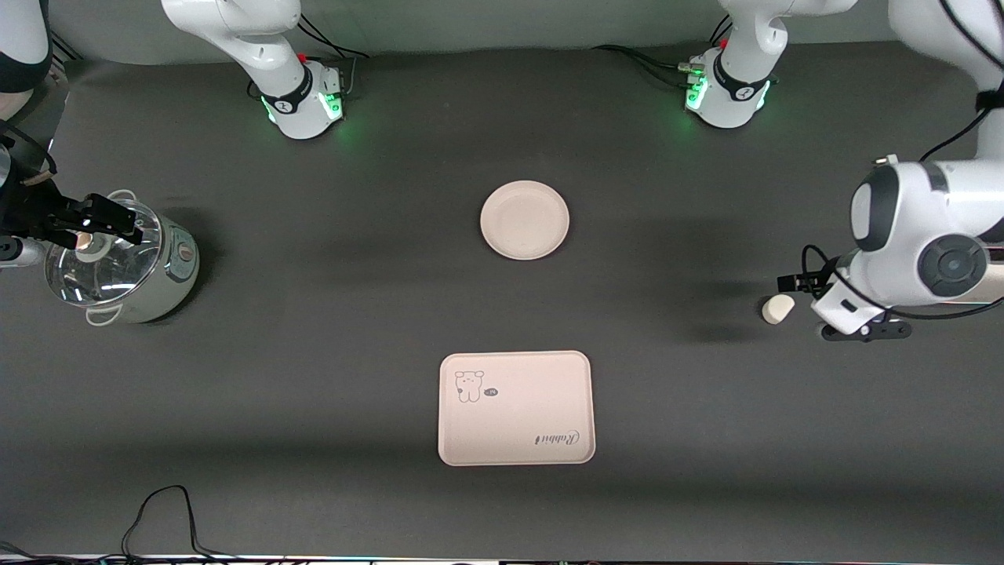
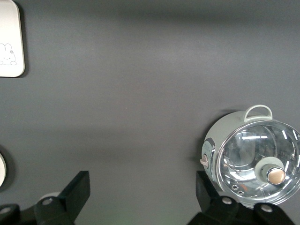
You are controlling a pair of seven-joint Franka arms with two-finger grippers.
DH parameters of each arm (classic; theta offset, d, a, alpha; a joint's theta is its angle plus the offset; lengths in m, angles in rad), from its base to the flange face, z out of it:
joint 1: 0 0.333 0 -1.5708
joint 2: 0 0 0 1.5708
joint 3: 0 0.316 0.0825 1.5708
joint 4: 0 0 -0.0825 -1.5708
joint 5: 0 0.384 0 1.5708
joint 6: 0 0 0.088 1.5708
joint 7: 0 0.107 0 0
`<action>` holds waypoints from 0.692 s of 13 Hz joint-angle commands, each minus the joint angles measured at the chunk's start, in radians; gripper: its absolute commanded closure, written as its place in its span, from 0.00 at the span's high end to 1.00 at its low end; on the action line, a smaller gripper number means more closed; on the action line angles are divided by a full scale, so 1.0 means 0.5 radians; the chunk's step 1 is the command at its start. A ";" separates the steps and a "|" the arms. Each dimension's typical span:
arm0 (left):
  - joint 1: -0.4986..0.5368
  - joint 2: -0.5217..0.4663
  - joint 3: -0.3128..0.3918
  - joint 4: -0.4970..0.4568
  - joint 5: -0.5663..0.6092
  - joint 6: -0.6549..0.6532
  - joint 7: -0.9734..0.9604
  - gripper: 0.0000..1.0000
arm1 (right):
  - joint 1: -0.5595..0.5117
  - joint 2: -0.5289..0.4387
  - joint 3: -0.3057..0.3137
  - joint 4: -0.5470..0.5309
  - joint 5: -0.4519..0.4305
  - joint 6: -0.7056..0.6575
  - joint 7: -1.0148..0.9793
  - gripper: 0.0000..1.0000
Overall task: Place bun in plate and plate on tray
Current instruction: 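Lower the left gripper onto the white bun and close it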
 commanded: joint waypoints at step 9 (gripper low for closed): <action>0.070 0.468 -0.006 -0.039 -0.073 0.515 0.015 0.90 | 0.026 -0.006 -0.025 0.008 -0.025 -0.023 -0.042 1.00</action>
